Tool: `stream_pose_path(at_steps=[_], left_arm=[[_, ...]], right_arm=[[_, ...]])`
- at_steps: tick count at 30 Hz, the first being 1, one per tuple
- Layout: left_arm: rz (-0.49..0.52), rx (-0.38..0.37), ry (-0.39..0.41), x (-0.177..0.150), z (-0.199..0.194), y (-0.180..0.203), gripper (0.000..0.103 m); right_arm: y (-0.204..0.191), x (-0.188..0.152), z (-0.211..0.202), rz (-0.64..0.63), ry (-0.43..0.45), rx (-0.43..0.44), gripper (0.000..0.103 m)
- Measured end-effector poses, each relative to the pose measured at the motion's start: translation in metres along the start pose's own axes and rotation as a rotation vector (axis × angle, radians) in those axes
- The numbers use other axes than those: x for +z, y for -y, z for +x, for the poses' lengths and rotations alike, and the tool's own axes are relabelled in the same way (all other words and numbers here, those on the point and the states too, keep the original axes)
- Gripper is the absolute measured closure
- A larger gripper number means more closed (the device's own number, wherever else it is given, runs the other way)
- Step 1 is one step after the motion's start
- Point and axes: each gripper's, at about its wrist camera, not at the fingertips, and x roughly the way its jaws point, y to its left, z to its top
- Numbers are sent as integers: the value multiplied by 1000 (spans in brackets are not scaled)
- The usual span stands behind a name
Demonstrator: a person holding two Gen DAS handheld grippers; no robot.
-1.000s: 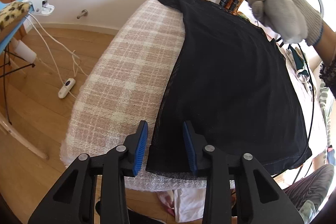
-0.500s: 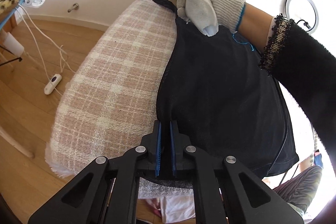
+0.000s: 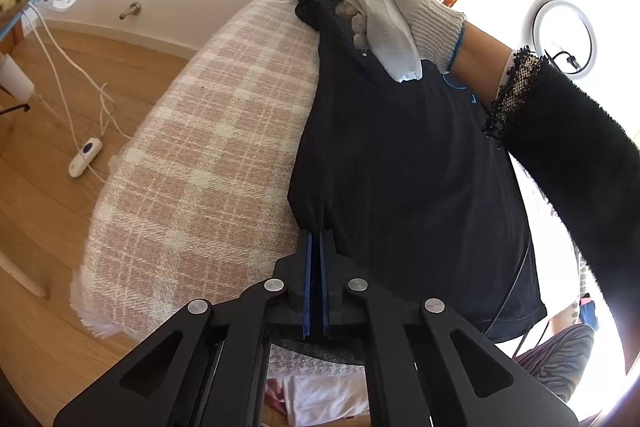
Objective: Fold small clothes
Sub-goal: 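Grasp the shirt hem with the left gripper while the right gripper grasps the shoulder, then fold the grasped side of the shirt lengthwise over its middle with both grippers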
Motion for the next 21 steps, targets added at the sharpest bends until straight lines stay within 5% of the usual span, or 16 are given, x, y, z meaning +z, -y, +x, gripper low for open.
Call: stream_pose_path(at_steps=[16,21], left_arm=[[139,-99,15,-3,-11,66,102],[223,11,79,-9,-19,77,101]], right_arm=[[94,-16,-73,122,106,-29,98],[124,-30,-76,155,83,-39,98]])
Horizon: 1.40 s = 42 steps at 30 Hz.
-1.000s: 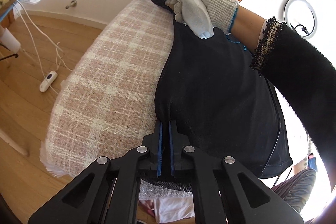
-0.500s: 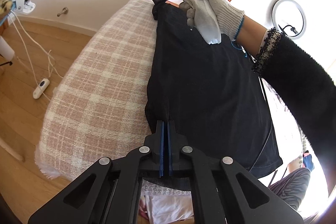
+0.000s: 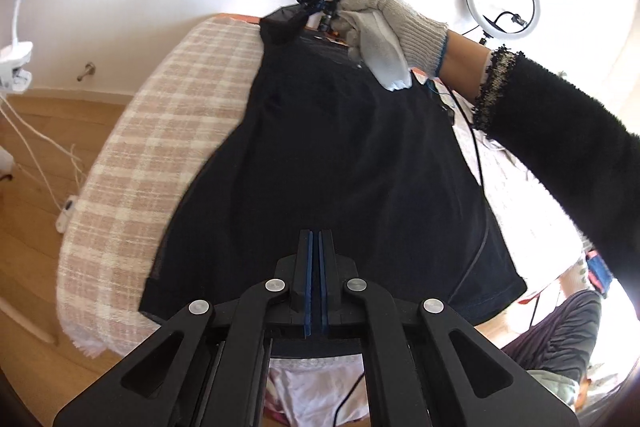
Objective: Fold small clothes
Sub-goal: 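Fold the grasped side of the shirt lengthwise over its middle with both grippers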
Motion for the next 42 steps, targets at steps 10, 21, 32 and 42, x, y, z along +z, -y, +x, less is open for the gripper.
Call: stream_pose_path(at_steps=[10,21,32,42], left_arm=[[20,289,-80,-5,30,-58,31],[-109,168,-85,-19,24,-77,101],[14,32,-8,-12,0,-19,102],[74,-106,-118,-11,41,31,102]], right_arm=[[-1,-6,7,-16,-5,21,98],[-2,-10,22,-21,-23,26,98],[25,-8,13,33,-6,12,98],[45,0,4,56,6,4,98]])
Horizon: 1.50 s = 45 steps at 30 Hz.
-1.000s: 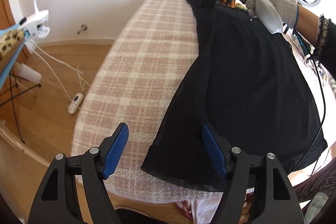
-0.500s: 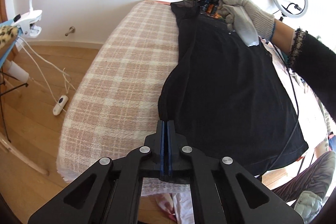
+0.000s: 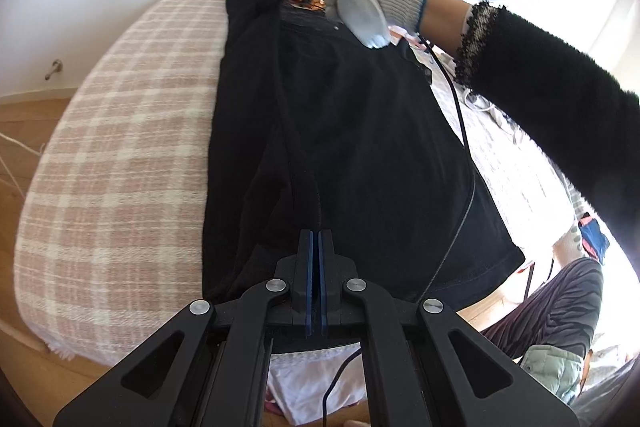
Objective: Fold small clothes
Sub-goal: 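Fold the grasped side of the shirt lengthwise over its middle with both grippers, then open both grippers and lift them off the folded shirt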
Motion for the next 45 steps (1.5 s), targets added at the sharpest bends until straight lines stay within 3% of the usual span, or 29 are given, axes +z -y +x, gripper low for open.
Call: stream_pose_path(at_steps=[14,18,20,22,23,24,26,28,30,33,36,41,45], left_arm=[[99,-44,-98,-5,31,22,102],[126,-52,-121,-5,26,25,92],[112,-60,-129,-10,19,23,92],[85,-84,-119,-10,8,16,92],[72,-96,-105,-10,0,13,92],[65,-108,-87,-9,-6,11,92],[59,-129,-45,-10,-23,7,92],[68,-110,7,-14,-35,4,92],[72,-44,45,-14,-41,-4,92],[21,64,39,-15,-37,-22,92],[-21,101,13,-16,-32,-40,92],[-82,56,-27,-17,-24,-56,92],[-145,7,-60,-19,-17,-61,92]], right_arm=[[20,-22,43,-16,-95,-130,98],[32,-24,47,11,-130,-204,98],[39,-25,43,19,-136,-232,98],[47,-26,32,40,-123,-212,97],[50,-27,25,53,-117,-206,87],[53,-28,18,63,-107,-201,68],[55,-32,-1,76,-74,-187,49],[57,-35,-19,77,-52,-163,49],[57,-40,-36,72,-37,-161,49],[54,-59,-67,64,-25,-97,49],[44,-90,-102,4,-10,-13,49],[11,-160,-163,-106,-17,154,49],[-19,-216,-198,-207,-26,216,49]])
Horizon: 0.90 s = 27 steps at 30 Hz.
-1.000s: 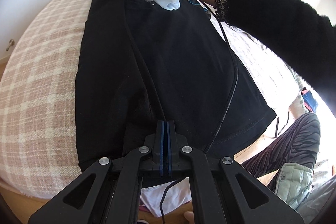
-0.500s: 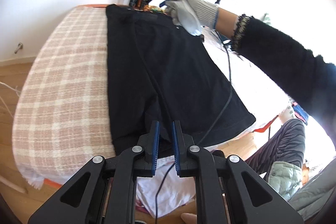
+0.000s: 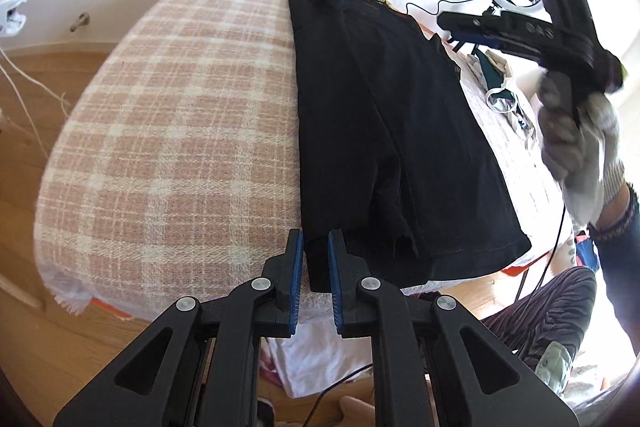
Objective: Fold small clothes
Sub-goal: 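Open both grippers and lift them off the folded shirt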
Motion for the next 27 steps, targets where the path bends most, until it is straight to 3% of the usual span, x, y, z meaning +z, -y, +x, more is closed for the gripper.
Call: stream_pose_path(at_steps=[9,16,20,25,26,27], left_arm=[[-65,-47,-30,-5,10,-6,92],[-86,-39,-5,-4,9,-9,93],[-60,-26,-4,-3,10,-3,93],[-30,-2,-4,-3,12,3,96],[-26,1,-3,-4,11,3,96],[-24,6,-3,-4,11,3,96]], right_arm=[[-91,-102,-5,-208,-44,190,49],[-117,-141,14,-260,-39,154,49],[-120,-145,24,-297,-54,115,69],[-118,-142,27,-303,-40,95,81],[-117,-142,27,-298,-36,96,93],[-115,-141,25,-286,-33,97,97]])
